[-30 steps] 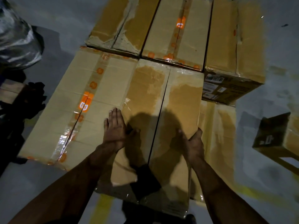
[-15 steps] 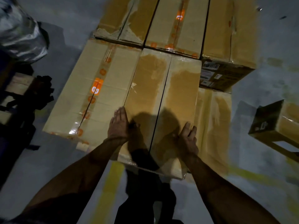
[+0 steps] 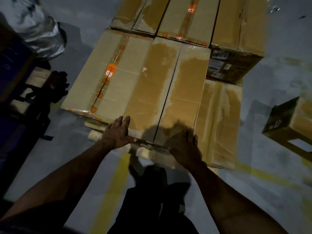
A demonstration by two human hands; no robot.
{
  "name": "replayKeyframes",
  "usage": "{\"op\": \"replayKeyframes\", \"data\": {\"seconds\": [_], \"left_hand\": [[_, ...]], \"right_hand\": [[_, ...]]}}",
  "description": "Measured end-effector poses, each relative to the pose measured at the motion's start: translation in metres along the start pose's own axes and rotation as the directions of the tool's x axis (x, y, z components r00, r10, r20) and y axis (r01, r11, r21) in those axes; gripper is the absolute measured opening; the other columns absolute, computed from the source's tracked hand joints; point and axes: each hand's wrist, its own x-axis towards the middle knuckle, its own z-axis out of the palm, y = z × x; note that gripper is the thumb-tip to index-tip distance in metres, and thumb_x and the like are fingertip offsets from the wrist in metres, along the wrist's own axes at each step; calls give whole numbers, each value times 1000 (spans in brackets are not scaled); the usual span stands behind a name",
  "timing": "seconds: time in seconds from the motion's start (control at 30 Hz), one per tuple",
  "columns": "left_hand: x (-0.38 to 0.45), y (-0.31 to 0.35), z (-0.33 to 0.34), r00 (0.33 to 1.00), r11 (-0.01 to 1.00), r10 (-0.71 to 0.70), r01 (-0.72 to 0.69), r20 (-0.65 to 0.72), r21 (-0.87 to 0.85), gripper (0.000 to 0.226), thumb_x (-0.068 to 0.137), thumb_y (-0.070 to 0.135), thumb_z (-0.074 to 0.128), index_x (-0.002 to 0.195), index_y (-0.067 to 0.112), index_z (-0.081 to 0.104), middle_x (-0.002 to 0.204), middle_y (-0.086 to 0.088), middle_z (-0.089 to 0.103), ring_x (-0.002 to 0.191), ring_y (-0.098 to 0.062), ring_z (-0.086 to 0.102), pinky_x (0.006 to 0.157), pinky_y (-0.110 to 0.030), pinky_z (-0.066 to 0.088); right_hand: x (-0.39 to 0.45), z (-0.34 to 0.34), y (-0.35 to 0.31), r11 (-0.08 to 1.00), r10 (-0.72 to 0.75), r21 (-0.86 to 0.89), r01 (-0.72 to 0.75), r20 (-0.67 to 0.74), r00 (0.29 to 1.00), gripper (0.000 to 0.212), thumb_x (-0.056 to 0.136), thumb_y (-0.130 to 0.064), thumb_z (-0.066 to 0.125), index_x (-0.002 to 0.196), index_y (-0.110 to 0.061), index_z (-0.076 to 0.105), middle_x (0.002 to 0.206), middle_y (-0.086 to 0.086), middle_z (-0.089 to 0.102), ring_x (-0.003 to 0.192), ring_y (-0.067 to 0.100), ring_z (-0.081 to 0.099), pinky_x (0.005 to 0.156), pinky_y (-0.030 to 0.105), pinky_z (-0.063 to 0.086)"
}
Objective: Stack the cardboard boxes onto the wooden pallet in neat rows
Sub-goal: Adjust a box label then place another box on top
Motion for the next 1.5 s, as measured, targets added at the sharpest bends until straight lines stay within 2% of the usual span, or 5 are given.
{"op": "replayKeyframes", "data": {"seconds": [0.07,0.23,0.67,1.17,1.5], "left_hand": [[2,-5,-6,999,993,14,-18,30,118,120,82,67,66,160,20,-12,168,-12,-7,156,-30,1,123,-49,13],[13,-13,-17,994,960,106,-100,-8,260,94,95,34,63,160,19,-2,169,-11,-6,156,-28,0,124,-41,14],[22,-25,-21,970,947,226,-197,-90,253,77,100,23,50,161,17,4,168,-13,13,153,-29,22,115,-37,36],[18,-16,-27,989,985,147,-144,-18,97,73,99,26,54,160,24,12,167,-6,18,152,-26,21,118,-38,31],[-6,17,-44,997,996,80,-80,11,-50,28,95,37,57,109,13,61,116,-11,58,111,-31,60,90,-36,50]], "right_hand": [[10,6,4,999,-13,-45,13,1,1000,121,72,-91,1,154,-5,26,158,28,15,145,54,4,113,60,23],[-1,-16,-17,990,129,55,-130,23,991,96,91,-39,62,156,-3,0,161,20,-9,148,44,2,115,51,27],[13,-29,-26,972,196,136,-194,-2,981,83,92,-14,58,155,-11,4,163,10,-16,149,42,-1,110,45,36],[11,-24,-22,970,191,148,-194,38,981,81,96,-18,55,156,-12,1,163,10,-19,149,44,0,114,49,30],[-81,-34,-9,765,366,577,-285,-25,930,51,92,-35,64,135,-12,49,134,13,56,123,33,54,92,32,43]]}}
